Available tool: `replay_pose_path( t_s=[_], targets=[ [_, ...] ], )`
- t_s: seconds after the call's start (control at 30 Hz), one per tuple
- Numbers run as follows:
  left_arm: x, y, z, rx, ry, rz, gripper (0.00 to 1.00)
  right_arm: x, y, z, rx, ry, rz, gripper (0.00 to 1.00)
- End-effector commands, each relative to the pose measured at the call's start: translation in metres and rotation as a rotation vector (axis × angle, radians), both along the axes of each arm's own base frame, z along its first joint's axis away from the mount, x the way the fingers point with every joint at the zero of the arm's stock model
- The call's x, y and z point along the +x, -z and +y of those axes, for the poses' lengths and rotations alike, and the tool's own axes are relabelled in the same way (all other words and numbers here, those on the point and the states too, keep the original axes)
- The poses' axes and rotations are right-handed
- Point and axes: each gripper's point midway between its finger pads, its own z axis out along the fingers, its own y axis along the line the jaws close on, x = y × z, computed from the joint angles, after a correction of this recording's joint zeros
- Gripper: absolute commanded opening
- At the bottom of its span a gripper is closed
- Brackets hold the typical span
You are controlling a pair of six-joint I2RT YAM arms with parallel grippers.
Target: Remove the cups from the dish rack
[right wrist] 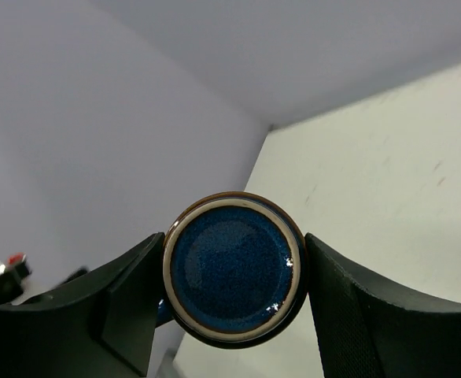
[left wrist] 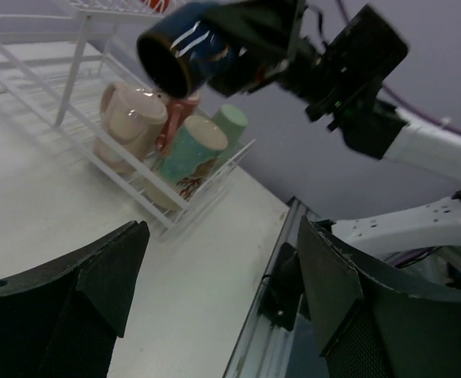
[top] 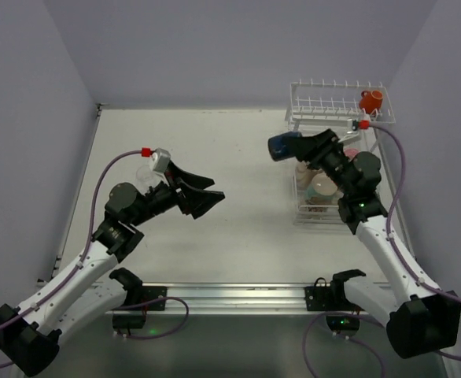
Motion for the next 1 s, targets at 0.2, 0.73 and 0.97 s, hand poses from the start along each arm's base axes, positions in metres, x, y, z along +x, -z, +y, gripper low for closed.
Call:
replay_pose_path(
  t_s=[0.2,0.73,0.97],
  targets=[
    [-0.009,-0.026,-0.015,-0.342,0.126,0.212,0.8,-0.111,-0.019,0.085,0.248,-0.5,-0.153,0.24],
    [-0.01,-0.019,-0.027,-0.379,0.17,0.279,0.69,-0.127,0.005,0.138,0.267,-0.647,-0.112,0.24],
    [-0.011,-0.013,-0.025,-0.379,0.163,0.299,0.65,-0.114,0.008,0.139,0.244,-0.569,-0.122,0.24]
  ],
)
